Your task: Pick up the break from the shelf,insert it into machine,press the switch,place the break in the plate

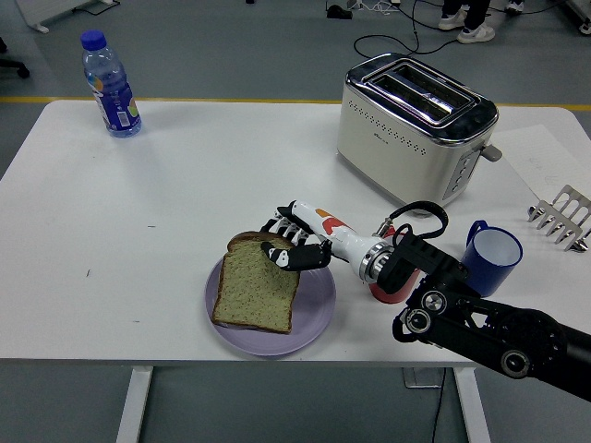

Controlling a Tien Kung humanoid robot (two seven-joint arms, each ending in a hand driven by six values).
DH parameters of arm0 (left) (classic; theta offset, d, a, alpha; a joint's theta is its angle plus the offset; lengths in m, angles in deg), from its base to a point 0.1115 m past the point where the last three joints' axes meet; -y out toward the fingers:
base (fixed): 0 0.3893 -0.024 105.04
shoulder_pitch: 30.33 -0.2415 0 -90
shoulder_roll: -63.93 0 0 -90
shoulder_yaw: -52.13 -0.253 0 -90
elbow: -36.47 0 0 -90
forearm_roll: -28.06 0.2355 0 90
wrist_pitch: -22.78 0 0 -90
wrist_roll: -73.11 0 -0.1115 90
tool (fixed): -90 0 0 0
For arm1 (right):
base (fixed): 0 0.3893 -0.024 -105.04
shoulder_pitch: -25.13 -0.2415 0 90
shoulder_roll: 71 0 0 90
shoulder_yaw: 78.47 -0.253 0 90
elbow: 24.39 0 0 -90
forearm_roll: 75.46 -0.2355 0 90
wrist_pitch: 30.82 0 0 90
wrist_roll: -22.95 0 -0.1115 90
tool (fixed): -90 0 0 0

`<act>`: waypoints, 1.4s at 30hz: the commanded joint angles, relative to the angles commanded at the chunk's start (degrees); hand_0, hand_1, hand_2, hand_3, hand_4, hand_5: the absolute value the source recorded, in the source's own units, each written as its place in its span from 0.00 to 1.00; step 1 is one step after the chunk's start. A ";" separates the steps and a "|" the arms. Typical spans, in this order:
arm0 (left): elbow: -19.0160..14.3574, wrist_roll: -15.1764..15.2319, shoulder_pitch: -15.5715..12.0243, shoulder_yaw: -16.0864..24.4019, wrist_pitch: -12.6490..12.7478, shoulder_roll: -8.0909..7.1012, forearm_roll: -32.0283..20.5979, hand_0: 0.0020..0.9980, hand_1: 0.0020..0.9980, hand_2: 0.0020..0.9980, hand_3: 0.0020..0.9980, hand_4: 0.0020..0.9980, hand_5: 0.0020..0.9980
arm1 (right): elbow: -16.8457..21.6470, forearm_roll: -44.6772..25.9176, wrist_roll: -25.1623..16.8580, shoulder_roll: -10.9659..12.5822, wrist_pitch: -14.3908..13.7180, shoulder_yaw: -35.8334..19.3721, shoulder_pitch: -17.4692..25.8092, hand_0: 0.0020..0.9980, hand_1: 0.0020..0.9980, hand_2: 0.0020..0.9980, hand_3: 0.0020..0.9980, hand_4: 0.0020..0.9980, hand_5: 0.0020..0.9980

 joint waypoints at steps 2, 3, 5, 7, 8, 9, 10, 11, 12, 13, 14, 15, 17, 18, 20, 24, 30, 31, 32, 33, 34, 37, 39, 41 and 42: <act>0.00 0.02 0.05 -0.07 -0.01 0.00 -0.10 0.67 0.63 0.64 0.66 0.40 0.94 | -0.30 0.80 0.03 -0.15 0.29 -0.05 -0.12 0.37 0.42 0.48 0.53 0.42 0.02; 0.00 0.03 0.06 -0.11 -0.01 0.00 -0.15 0.67 0.63 0.64 0.66 0.40 0.94 | -0.38 1.07 0.03 -0.18 0.38 -0.06 -0.14 0.41 0.47 0.50 0.55 0.48 0.07; 0.00 -0.01 0.13 -0.03 -0.02 0.00 -0.01 0.67 0.63 0.64 0.66 0.40 0.94 | -0.71 1.77 0.06 -0.25 0.63 -0.06 -0.16 0.41 0.47 0.50 0.55 0.48 0.07; 0.00 0.03 0.17 -0.20 -0.01 0.00 -0.23 0.67 0.63 0.64 0.66 0.40 0.94 | -1.00 2.93 0.19 -0.22 1.10 -0.11 -0.16 0.41 0.47 0.50 0.55 0.48 0.07; 0.00 0.04 0.20 -0.19 -0.02 0.00 -0.26 0.67 0.63 0.64 0.66 0.40 0.94 | -1.21 3.75 0.37 -0.16 1.55 -0.11 -0.17 0.41 0.47 0.50 0.55 0.48 0.07; 0.00 0.05 0.21 -0.18 -0.02 0.00 -0.27 0.67 0.63 0.64 0.66 0.40 0.94 | -1.26 3.95 0.41 -0.14 1.66 -0.11 -0.17 0.50 0.56 0.55 0.57 0.56 0.14; 0.00 0.03 0.23 -0.17 -0.02 0.00 -0.23 0.67 0.63 0.64 0.66 0.40 0.94 | -1.39 4.51 0.59 -0.10 2.32 -0.15 -0.16 0.50 0.56 0.55 0.57 0.56 0.14; 0.00 0.02 0.24 -0.17 -0.02 0.00 -0.23 0.67 0.63 0.64 0.66 0.40 0.94 | -1.47 4.90 0.70 -0.09 2.71 -0.17 -0.16 0.50 0.56 0.55 0.57 0.56 0.14; 0.00 0.01 0.25 -0.19 -0.02 0.00 -0.26 0.67 0.63 0.64 0.66 0.40 0.94 | -1.60 5.62 0.90 -0.12 3.36 -0.20 -0.18 0.50 0.56 0.55 0.57 0.56 0.14; 0.00 0.01 0.26 -0.22 -0.02 0.00 -0.28 0.67 0.63 0.64 0.66 0.40 0.94 | -1.69 6.10 0.98 -0.16 3.66 -0.21 -0.19 0.50 0.56 0.55 0.57 0.56 0.14; 0.00 0.01 0.26 -0.24 -0.02 0.00 -0.30 0.67 0.63 0.64 0.66 0.40 0.94 | -1.79 6.68 1.05 -0.22 3.95 -0.23 -0.20 0.50 0.56 0.55 0.57 0.56 0.14; 0.00 0.00 0.28 -0.25 -0.01 0.00 -0.29 0.67 0.63 0.64 0.66 0.40 0.94 | -1.94 7.34 1.06 -0.32 4.18 -0.24 -0.22 0.61 0.66 0.67 0.63 0.59 0.17; 0.00 -0.01 0.29 -0.25 -0.01 0.00 -0.24 0.67 0.63 0.64 0.66 0.40 0.94 | -2.13 8.00 1.00 -0.42 4.28 -0.27 -0.23 0.61 0.66 0.67 0.63 0.59 0.17; 0.00 0.00 0.29 -0.29 -0.02 0.00 -0.28 0.67 0.63 0.64 0.66 0.40 0.94 | -2.27 8.41 0.95 -0.48 4.30 -0.32 -0.23 0.61 0.66 0.67 0.63 0.59 0.17; 0.00 0.03 0.31 -0.38 -0.02 0.00 -0.38 0.67 0.63 0.64 0.66 0.40 0.94 | -2.57 9.15 0.86 -0.57 4.48 -0.46 -0.24 0.61 0.66 0.67 0.63 0.59 0.17; 0.00 0.07 0.35 -0.29 -0.02 0.00 -0.34 0.67 0.63 0.64 0.66 0.40 0.94 | -2.65 9.62 0.80 -0.60 4.93 -0.56 -0.30 0.70 0.72 0.78 0.73 0.62 0.19; 0.00 0.06 0.44 -0.43 -0.07 0.00 -0.35 0.67 0.63 0.64 0.66 0.40 0.94 | -2.89 9.97 0.81 -0.73 5.36 -0.68 -0.32 0.73 0.74 0.81 0.76 0.65 0.21; 0.00 0.06 0.44 -0.47 -0.07 0.00 -0.39 0.67 0.63 0.64 0.66 0.40 0.94 | -2.94 10.04 0.82 -0.73 5.39 -0.69 -0.31 0.73 0.74 0.81 0.76 0.65 0.21; 0.00 0.06 0.44 -0.44 -0.07 0.00 -0.36 0.67 0.63 0.64 0.66 0.40 0.94 | -3.00 10.08 0.84 -0.70 5.39 -0.71 -0.28 0.73 0.74 0.81 0.76 0.65 0.21; 0.00 0.04 0.45 -0.40 -0.06 0.00 -0.30 0.67 0.63 0.64 0.66 0.40 0.94 | -3.06 10.09 0.85 -0.67 5.38 -0.74 -0.24 0.76 0.75 0.82 0.78 0.66 0.23; 0.00 0.03 0.45 -0.39 -0.05 0.00 -0.28 0.67 0.63 0.64 0.66 0.40 0.94 | -3.07 10.09 0.84 -0.64 5.37 -0.76 -0.22 0.76 0.75 0.82 0.78 0.66 0.23; 0.00 -0.03 0.44 -0.35 -0.06 0.00 -0.13 0.67 0.63 0.64 0.66 0.40 0.94 | -2.76 9.90 0.71 -0.50 5.26 -0.93 -0.10 0.76 0.75 0.82 0.78 0.66 0.23; 0.00 -0.08 0.38 -0.20 -0.02 0.00 0.03 0.67 0.63 0.64 0.66 0.40 0.94 | -1.99 9.63 0.40 -0.29 4.95 -1.18 0.01 0.77 0.76 0.83 0.79 0.66 0.23; 0.00 -0.12 0.30 -0.12 -0.01 0.00 0.16 0.67 0.63 0.64 0.66 0.40 0.94 | -0.93 9.03 -0.34 0.04 4.56 -1.44 0.04 0.77 0.76 0.83 0.79 0.66 0.23; 0.00 -0.13 0.28 -0.12 -0.01 0.00 0.18 0.67 0.63 0.64 0.66 0.40 0.94 | -0.70 8.89 -0.51 0.12 4.47 -1.50 0.05 0.77 0.76 0.83 0.79 0.66 0.23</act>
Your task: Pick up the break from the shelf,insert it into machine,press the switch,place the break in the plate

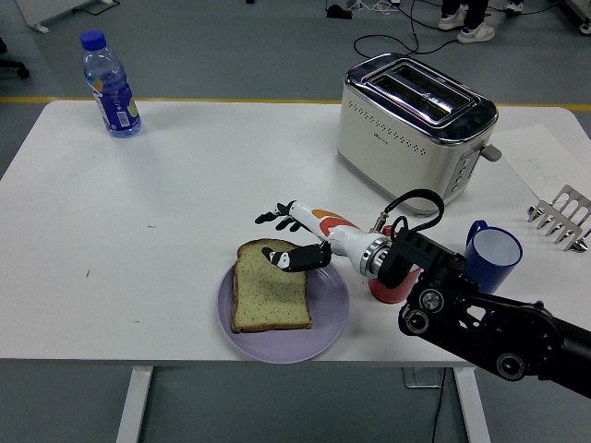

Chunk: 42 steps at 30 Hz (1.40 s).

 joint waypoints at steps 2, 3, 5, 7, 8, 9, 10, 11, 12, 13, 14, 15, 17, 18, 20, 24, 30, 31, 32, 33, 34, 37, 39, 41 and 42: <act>0.00 -0.06 -0.09 0.09 -0.03 0.00 0.19 0.67 0.63 0.64 0.66 0.40 0.94 | 1.81 -2.26 -2.31 0.51 -0.97 -0.79 -0.38 0.77 0.76 0.83 0.79 0.66 0.23; 0.00 -0.07 -0.16 0.17 -0.03 0.00 0.28 0.67 0.63 0.64 0.66 0.40 0.94 | 2.71 -3.79 -4.14 0.63 -1.61 -1.27 -0.67 0.80 0.77 0.82 0.79 0.65 0.25; 0.00 -0.10 -0.29 0.20 -0.02 0.00 0.29 0.67 0.63 0.64 0.66 0.40 0.94 | 3.52 -5.48 -6.78 0.48 -2.65 -2.36 -1.63 0.80 0.77 0.82 0.79 0.65 0.25; 0.00 -0.18 -0.33 -0.05 0.01 0.00 0.14 0.67 0.63 0.64 0.66 0.40 0.94 | 3.28 -6.49 -8.70 0.03 -3.56 -3.53 -3.26 0.80 0.77 0.82 0.79 0.65 0.25; 0.00 -0.15 -0.37 -0.87 -0.05 0.00 -0.62 0.67 0.63 0.64 0.66 0.40 0.94 | 2.45 -6.66 -9.06 -0.33 -3.72 -4.35 -4.43 0.80 0.77 0.82 0.79 0.65 0.25; 0.00 -0.13 -0.39 -1.50 -0.09 0.00 -1.16 0.67 0.63 0.63 0.66 0.40 0.94 | 1.83 -6.74 -9.23 -0.55 -3.80 -4.90 -5.64 0.81 0.78 0.81 0.79 0.60 0.27; 0.00 -0.14 -0.45 -1.79 -0.11 -0.04 -1.36 0.67 0.63 0.63 0.66 0.40 0.94 | 0.27 -6.98 -9.48 -1.01 -4.23 -5.70 -7.29 0.81 0.78 0.81 0.79 0.60 0.27; 0.00 -0.14 -0.48 -1.92 -0.12 -0.06 -1.44 0.67 0.63 0.63 0.66 0.40 0.94 | -0.91 -7.09 -9.60 -1.23 -4.44 -6.10 -8.53 0.81 0.78 0.81 0.79 0.60 0.27; 0.00 -0.11 -0.51 -2.13 -0.09 -0.11 -1.69 0.67 0.63 0.63 0.66 0.40 0.94 | -2.58 -8.13 -9.64 -1.59 -4.89 -6.82 -10.05 0.81 0.78 0.81 0.79 0.60 0.27; 0.00 -0.07 -0.54 -2.26 -0.08 -0.15 -1.87 0.67 0.63 0.63 0.66 0.40 0.94 | -4.23 -8.88 -9.69 -1.83 -5.13 -7.30 -11.42 0.81 0.78 0.81 0.79 0.60 0.27; 0.00 -0.03 -0.60 -2.38 -0.06 -0.18 -2.11 0.67 0.63 0.63 0.66 0.40 0.94 | -6.45 -9.88 -9.81 -2.13 -5.26 -7.97 -13.18 0.81 0.78 0.81 0.79 0.60 0.27; 0.00 -0.01 -0.61 -2.43 -0.05 -0.20 -2.19 0.67 0.63 0.64 0.66 0.40 0.94 | -8.10 -10.24 -9.85 -2.24 -5.31 -8.20 -14.09 0.82 0.78 0.82 0.80 0.59 0.27; 0.00 -0.06 -0.72 -2.43 -0.01 -0.28 -2.11 0.67 0.63 0.64 0.66 0.40 0.94 | -12.58 -11.15 -10.22 -2.91 -5.37 -9.12 -16.97 0.82 0.78 0.82 0.80 0.59 0.27; 0.00 -0.07 -0.75 -2.44 -0.01 -0.32 -2.11 0.67 0.63 0.64 0.66 0.40 0.94 | -15.13 -11.44 -10.33 -3.13 -5.33 -9.33 -18.26 0.82 0.78 0.82 0.80 0.59 0.27; 0.00 -0.08 -0.79 -2.54 0.01 -0.38 -2.17 0.67 0.63 0.64 0.66 0.40 0.94 | -19.05 -11.12 -10.38 -3.66 -4.96 -9.59 -20.35 0.82 0.78 0.82 0.80 0.59 0.27; 0.00 -0.08 -0.69 -2.73 0.03 -0.51 -2.32 0.67 0.63 0.64 0.66 0.40 0.94 | -27.80 -10.27 -10.70 -4.72 -4.25 -9.56 -23.74 0.84 0.79 0.83 0.81 0.58 0.28; 0.00 0.04 -0.31 -2.96 0.06 -0.68 -2.66 0.67 0.63 0.64 0.66 0.40 0.94 | -41.29 -10.15 -12.54 -5.75 -2.19 -7.06 -29.38 0.85 0.80 0.83 0.81 0.58 0.27; 0.00 0.05 -0.28 -2.98 0.06 -0.68 -2.69 0.67 0.63 0.64 0.66 0.40 0.94 | -43.90 -10.18 -12.69 -5.75 -2.08 -6.86 -29.57 0.85 0.80 0.83 0.81 0.58 0.27; 0.00 0.06 -0.19 -2.89 0.08 -0.70 -2.65 0.67 0.63 0.64 0.66 0.40 0.94 | -46.14 -11.08 -13.27 -5.36 -1.89 -5.93 -29.85 0.85 0.80 0.83 0.81 0.58 0.27; 0.00 0.07 -0.14 -2.85 0.10 -0.71 -2.65 0.67 0.63 0.64 0.66 0.40 0.94 | -48.74 -11.80 -13.60 -5.06 -1.81 -5.36 -29.94 0.85 0.80 0.83 0.81 0.58 0.27; 0.00 0.07 -0.12 -2.82 0.12 -0.69 -2.67 0.67 0.63 0.64 0.66 0.40 0.94 | -50.98 -12.40 -13.79 -4.65 -1.81 -4.93 -29.83 0.85 0.79 0.82 0.81 0.57 0.28; 0.00 0.08 -0.07 -2.73 0.18 -0.63 -2.75 0.67 0.63 0.64 0.66 0.40 0.94 | -57.47 -14.98 -14.40 -2.72 -2.09 -4.23 -28.82 0.85 0.79 0.82 0.81 0.57 0.28; 0.00 0.11 -0.08 -2.83 0.22 -0.58 -2.91 0.67 0.63 0.64 0.66 0.40 0.94 | -59.05 -15.76 -14.79 -1.46 -2.49 -4.59 -28.00 0.83 0.78 0.79 0.77 0.53 0.28; 0.00 0.06 -0.13 -2.78 0.29 -0.47 -2.90 0.67 0.63 0.64 0.66 0.40 0.94 | -59.20 -16.57 -15.22 0.15 -3.22 -5.93 -26.56 0.83 0.78 0.79 0.77 0.53 0.28; 0.00 -0.01 -0.15 -2.63 0.31 -0.40 -2.74 0.67 0.63 0.64 0.66 0.40 0.94 | -59.14 -16.72 -15.36 0.98 -3.49 -6.67 -25.77 0.83 0.78 0.79 0.77 0.53 0.28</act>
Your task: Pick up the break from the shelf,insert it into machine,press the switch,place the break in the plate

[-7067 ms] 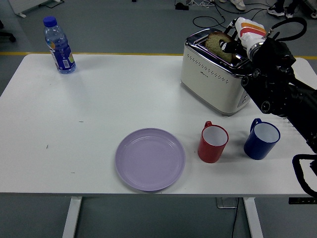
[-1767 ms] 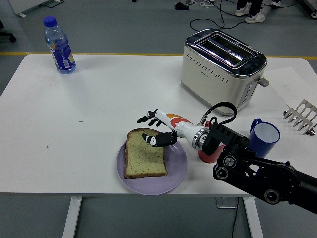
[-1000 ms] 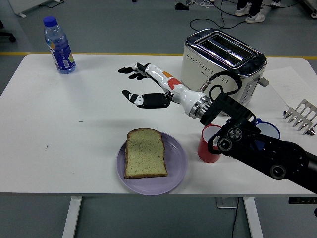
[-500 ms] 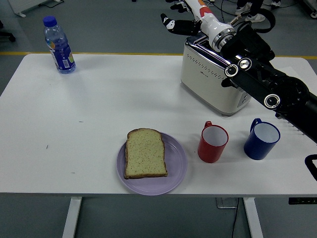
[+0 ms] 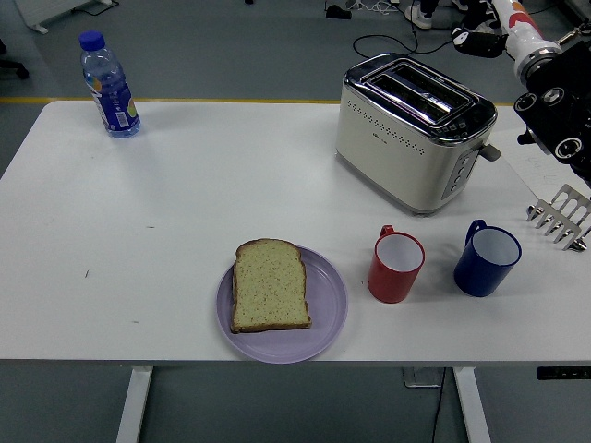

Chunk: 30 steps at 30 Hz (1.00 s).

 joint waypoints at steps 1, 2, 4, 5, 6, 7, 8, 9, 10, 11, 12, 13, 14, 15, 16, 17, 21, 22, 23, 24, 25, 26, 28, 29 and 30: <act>0.00 -0.06 -0.01 0.13 0.01 0.06 0.14 0.67 0.63 0.64 0.66 0.40 0.94 | 0.06 -0.03 -0.11 0.70 -0.18 -0.59 0.66 0.83 0.78 0.79 0.77 0.53 0.28; 0.00 -0.11 -0.01 0.19 0.01 0.09 0.21 0.67 0.63 0.64 0.66 0.40 0.94 | 0.09 -0.07 -0.15 1.23 -0.28 -0.99 1.16 0.83 0.78 0.79 0.77 0.53 0.28; 0.00 -0.18 -0.02 0.25 0.01 0.13 0.31 0.67 0.63 0.63 0.66 0.40 0.94 | 0.14 -0.15 -0.18 2.19 -0.41 -1.61 2.05 0.83 0.77 0.78 0.77 0.52 0.30; 0.00 -0.22 -0.05 0.29 -0.02 0.16 0.35 0.67 0.63 0.63 0.66 0.40 0.94 | 0.32 -0.43 -0.16 3.19 -0.43 -2.25 2.96 0.83 0.77 0.78 0.77 0.52 0.30; 0.00 -0.24 -0.08 0.25 -0.04 0.18 0.35 0.67 0.63 0.63 0.66 0.40 0.94 | 0.61 -0.57 -0.16 4.13 -0.45 -2.97 3.86 0.83 0.77 0.78 0.77 0.52 0.30; 0.00 -0.25 -0.11 0.22 -0.06 0.20 0.34 0.67 0.63 0.63 0.66 0.40 0.94 | 0.78 -0.64 -0.17 4.75 -0.46 -3.39 4.44 0.83 0.77 0.78 0.77 0.52 0.30; 0.00 -0.24 -0.12 0.19 -0.04 0.22 0.32 0.67 0.63 0.63 0.66 0.40 0.94 | 1.04 -0.92 -0.09 5.33 -0.57 -3.70 4.98 0.83 0.77 0.78 0.77 0.52 0.30; 0.00 -0.22 -0.14 0.15 -0.01 0.25 0.29 0.67 0.63 0.63 0.66 0.40 0.94 | 1.46 -1.45 0.06 6.18 -0.79 -4.03 5.77 0.83 0.77 0.78 0.77 0.52 0.30; 0.00 -0.22 -0.17 0.12 -0.01 0.29 0.25 0.67 0.63 0.63 0.67 0.40 0.94 | 1.93 -2.24 0.40 7.29 -0.96 -4.32 6.80 0.83 0.78 0.79 0.75 0.51 0.29; 0.00 -0.22 -0.17 0.11 -0.01 0.30 0.24 0.67 0.63 0.63 0.67 0.40 0.94 | 2.09 -2.52 0.52 7.71 -1.02 -4.42 7.18 0.83 0.78 0.79 0.75 0.51 0.29; 0.00 -0.29 -0.20 0.33 0.00 0.33 0.55 0.67 0.63 0.63 0.67 0.40 0.94 | 2.70 -3.00 0.60 8.60 -1.02 -5.00 8.07 0.83 0.78 0.79 0.75 0.51 0.29; 0.00 -0.34 -0.22 0.51 0.01 0.35 0.82 0.67 0.63 0.63 0.67 0.40 0.94 | 3.23 -3.44 0.57 9.35 -1.03 -5.53 8.82 0.83 0.78 0.79 0.75 0.51 0.29; 0.00 -0.39 -0.24 0.68 0.02 0.37 1.10 0.67 0.63 0.63 0.67 0.40 0.94 | 4.47 -4.22 0.37 10.69 -1.12 -6.79 10.24 0.83 0.78 0.79 0.75 0.51 0.29; 0.00 -0.40 -0.24 0.72 0.02 0.38 1.18 0.67 0.63 0.63 0.67 0.40 0.94 | 4.82 -4.42 0.32 11.09 -1.14 -7.16 10.66 0.83 0.78 0.79 0.75 0.51 0.29; 0.00 -0.39 -0.26 0.73 0.01 0.38 1.18 0.67 0.63 0.63 0.67 0.40 0.94 | 5.36 -4.88 0.07 11.58 -1.36 -7.68 11.20 0.84 0.78 0.80 0.74 0.50 0.29; 0.00 -0.36 -0.31 0.74 -0.01 0.38 1.15 0.67 0.63 0.63 0.67 0.40 0.94 | 7.38 -6.64 -0.72 13.31 -2.06 -9.63 13.10 0.84 0.78 0.80 0.74 0.50 0.29; 0.00 -0.38 -0.40 1.01 -0.06 0.40 1.43 0.67 0.63 0.63 0.67 0.40 0.94 | 13.86 -12.65 -2.73 17.23 -3.56 -16.21 18.61 0.84 0.78 0.80 0.74 0.50 0.29; 0.00 -0.40 -0.44 1.05 -0.09 0.40 1.52 0.67 0.63 0.63 0.67 0.40 0.94 | 15.41 -14.05 -3.19 17.83 -4.01 -17.99 19.82 0.83 0.77 0.79 0.73 0.48 0.28; 0.00 -0.43 -0.50 1.17 -0.12 0.40 1.70 0.67 0.63 0.63 0.67 0.40 0.94 | 17.10 -15.61 -3.67 18.41 -4.45 -20.04 21.32 0.83 0.77 0.79 0.73 0.48 0.28; 0.00 -0.48 -0.52 1.31 -0.13 0.40 1.87 0.67 0.63 0.63 0.67 0.40 0.94 | 18.68 -17.08 -3.93 18.76 -4.65 -22.15 22.62 0.83 0.77 0.79 0.73 0.48 0.28; 0.00 -0.53 -0.54 1.35 -0.20 0.40 2.05 0.67 0.63 0.63 0.67 0.40 0.94 | 20.36 -18.44 -4.05 19.25 -4.76 -24.07 24.19 0.83 0.77 0.79 0.73 0.48 0.28; 0.00 -0.57 -0.55 1.33 -0.27 0.40 2.12 0.67 0.63 0.63 0.67 0.40 0.94 | 22.14 -19.29 -4.00 19.59 -4.46 -26.30 25.85 0.83 0.77 0.79 0.73 0.48 0.28; 0.00 -0.63 -0.55 1.36 -0.39 0.40 2.28 0.67 0.63 0.63 0.67 0.40 0.94 | 25.14 -19.72 -3.86 19.88 -3.49 -30.47 28.75 0.83 0.77 0.79 0.73 0.48 0.27; 0.00 -0.65 -0.54 1.49 -0.40 0.40 2.43 0.67 0.63 0.63 0.67 0.40 0.94 | 26.62 -19.68 -3.90 19.66 -2.90 -32.70 30.38 0.83 0.77 0.79 0.73 0.48 0.27; 0.00 -0.65 -0.57 1.58 -0.39 0.40 2.51 0.67 0.63 0.63 0.67 0.40 0.94 | 27.93 -19.98 -4.03 19.61 -2.41 -34.94 31.81 0.83 0.77 0.79 0.73 0.48 0.27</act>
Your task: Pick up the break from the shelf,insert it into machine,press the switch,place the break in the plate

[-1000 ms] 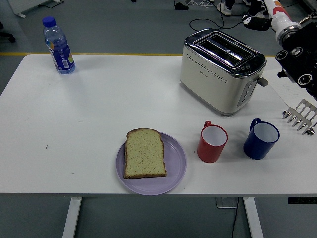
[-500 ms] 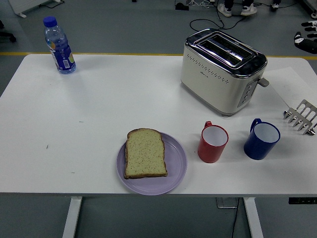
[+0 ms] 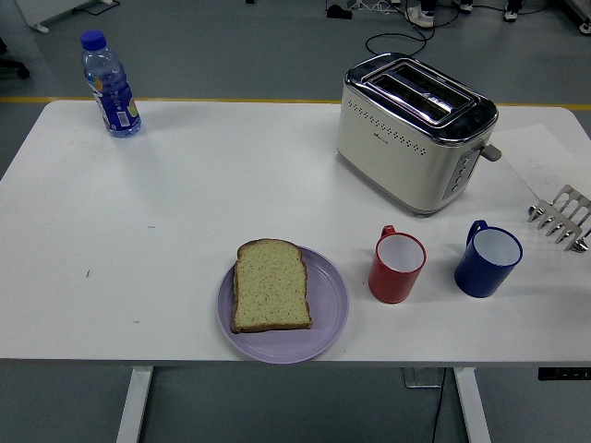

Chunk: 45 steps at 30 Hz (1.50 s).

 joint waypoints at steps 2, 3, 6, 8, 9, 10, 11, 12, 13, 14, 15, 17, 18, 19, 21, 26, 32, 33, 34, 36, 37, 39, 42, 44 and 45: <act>0.00 0.05 -0.09 0.05 0.01 0.00 0.04 0.67 0.63 0.63 0.67 0.40 0.94 | 2.76 -0.40 -0.35 0.17 1.14 -3.66 2.88 0.83 0.77 0.79 0.73 0.48 0.27; 0.00 0.04 -0.12 0.11 0.00 0.00 0.16 0.67 0.63 0.63 0.67 0.40 0.94 | 3.87 -0.67 -0.59 0.25 1.39 -5.18 4.01 0.83 0.77 0.79 0.73 0.48 0.27; 0.00 -0.01 -0.19 0.33 -0.01 0.00 0.49 0.67 0.63 0.63 0.67 0.40 0.94 | 8.52 -3.24 -1.11 -0.01 1.82 -9.54 8.50 0.83 0.77 0.79 0.73 0.47 0.26; 0.00 -0.04 -0.32 0.39 -0.01 0.00 0.60 0.67 0.63 0.63 0.67 0.40 0.94 | 11.03 -5.38 -1.22 -0.83 2.23 -12.40 11.11 0.83 0.77 0.79 0.73 0.47 0.26; 0.00 -0.05 -0.36 0.39 -0.01 0.00 0.63 0.67 0.63 0.63 0.67 0.40 0.94 | 12.10 -6.12 -1.27 -1.07 2.34 -13.90 12.31 0.83 0.77 0.79 0.73 0.47 0.26; 0.00 -0.10 -0.41 0.46 -0.01 0.00 0.84 0.67 0.63 0.63 0.67 0.40 0.94 | 13.65 -7.00 -1.78 -1.54 2.32 -15.77 14.07 0.81 0.75 0.77 0.70 0.46 0.25; 0.00 -0.12 -0.42 0.47 -0.03 0.00 0.93 0.67 0.63 0.63 0.67 0.40 0.94 | 14.54 -7.53 -2.13 -1.79 2.32 -16.91 15.15 0.81 0.75 0.77 0.70 0.46 0.25; 0.00 -0.13 -0.43 0.47 -0.05 0.00 1.00 0.67 0.63 0.63 0.67 0.40 0.94 | 15.53 -8.00 -2.47 -1.99 2.33 -18.06 16.40 0.81 0.75 0.77 0.70 0.46 0.25; 0.00 -0.14 -0.43 0.50 -0.06 0.00 1.08 0.67 0.63 0.63 0.67 0.40 0.94 | 16.10 -8.38 -2.76 -2.12 2.38 -18.75 17.14 0.81 0.75 0.77 0.70 0.46 0.25; 0.00 -0.15 -0.45 0.60 -0.07 0.00 1.27 0.67 0.63 0.63 0.67 0.40 0.94 | 17.35 -9.34 -3.44 -2.41 2.51 -20.03 18.68 0.81 0.75 0.77 0.70 0.46 0.25; 0.00 -0.17 -0.47 0.76 -0.08 0.00 1.51 0.67 0.63 0.63 0.67 0.40 0.94 | 18.71 -10.12 -4.03 -2.78 2.65 -21.53 20.52 0.81 0.75 0.77 0.70 0.46 0.25; 0.00 -0.19 -0.49 0.93 -0.07 0.00 1.78 0.67 0.63 0.63 0.67 0.40 0.94 | 19.75 -10.44 -4.27 -3.19 2.99 -22.72 22.14 0.76 0.72 0.74 0.66 0.44 0.23; 0.00 -0.20 -0.51 1.06 -0.07 0.00 1.98 0.67 0.63 0.63 0.67 0.40 0.94 | 20.51 -10.53 -4.35 -3.49 3.31 -23.72 23.33 0.76 0.72 0.74 0.66 0.44 0.23; 0.00 -0.23 -0.54 1.32 -0.03 0.00 2.33 0.67 0.63 0.63 0.67 0.40 0.94 | 21.79 -10.38 -4.23 -4.12 3.89 -25.25 25.15 0.76 0.72 0.74 0.66 0.44 0.23; 0.00 -0.27 -0.55 1.52 -0.01 0.00 2.60 0.67 0.63 0.63 0.67 0.40 0.94 | 22.90 -10.27 -4.12 -4.65 4.36 -26.57 27.08 0.76 0.72 0.74 0.66 0.44 0.23; 0.00 -0.43 -0.57 1.89 -0.15 0.00 3.60 0.67 0.63 0.63 0.67 0.40 0.94 | 26.80 -8.46 -4.16 -8.33 6.20 -30.87 33.10 0.73 0.70 0.72 0.65 0.44 0.23; 0.00 -0.32 -0.47 1.64 -0.25 0.00 3.45 0.67 0.63 0.63 0.67 0.40 0.94 | 27.07 -6.71 -5.65 -14.42 8.35 -34.35 35.67 0.71 0.69 0.70 0.62 0.44 0.22; 0.00 -0.27 -0.42 1.66 -0.27 0.00 3.45 0.67 0.63 0.63 0.67 0.40 0.94 | 27.14 -6.79 -6.25 -15.06 8.24 -34.48 36.02 0.71 0.69 0.70 0.62 0.44 0.22; 0.00 -0.24 -0.38 1.74 -0.29 0.00 3.50 0.67 0.63 0.64 0.67 0.40 0.94 | 27.22 -6.86 -7.24 -15.91 8.16 -34.46 36.60 0.69 0.66 0.66 0.60 0.44 0.22; 0.00 -0.24 -0.27 1.82 -0.34 0.00 3.61 0.67 0.63 0.64 0.67 0.40 0.94 | 27.23 -6.63 -8.43 -16.68 7.92 -34.23 37.21 0.69 0.66 0.66 0.60 0.44 0.22; 0.00 -0.24 -0.18 1.75 -0.37 0.00 3.60 0.67 0.63 0.64 0.67 0.40 0.94 | 27.24 -7.08 -9.62 -17.16 7.63 -33.87 37.69 0.69 0.66 0.66 0.60 0.44 0.22; 0.00 -0.25 -0.11 1.68 -0.39 0.00 3.57 0.67 0.63 0.64 0.67 0.40 0.94 | 27.26 -7.52 -10.67 -17.46 7.43 -33.61 38.00 0.69 0.66 0.66 0.60 0.44 0.22; 0.00 -0.26 0.07 1.53 -0.43 0.00 3.53 0.67 0.63 0.64 0.67 0.39 0.95 | 27.61 -9.18 -12.97 -17.61 7.46 -32.42 38.65 0.66 0.63 0.64 0.59 0.44 0.22; 0.00 -0.18 0.16 1.35 -0.48 0.00 3.30 0.67 0.63 0.64 0.67 0.39 0.95 | 27.77 -10.25 -13.81 -17.63 7.48 -31.94 38.72 0.66 0.63 0.64 0.59 0.44 0.22; 0.00 -0.16 0.25 1.36 -0.49 0.00 3.28 0.67 0.63 0.64 0.67 0.39 0.95 | 27.76 -11.02 -14.23 -17.72 7.35 -31.68 38.58 0.66 0.63 0.64 0.59 0.44 0.22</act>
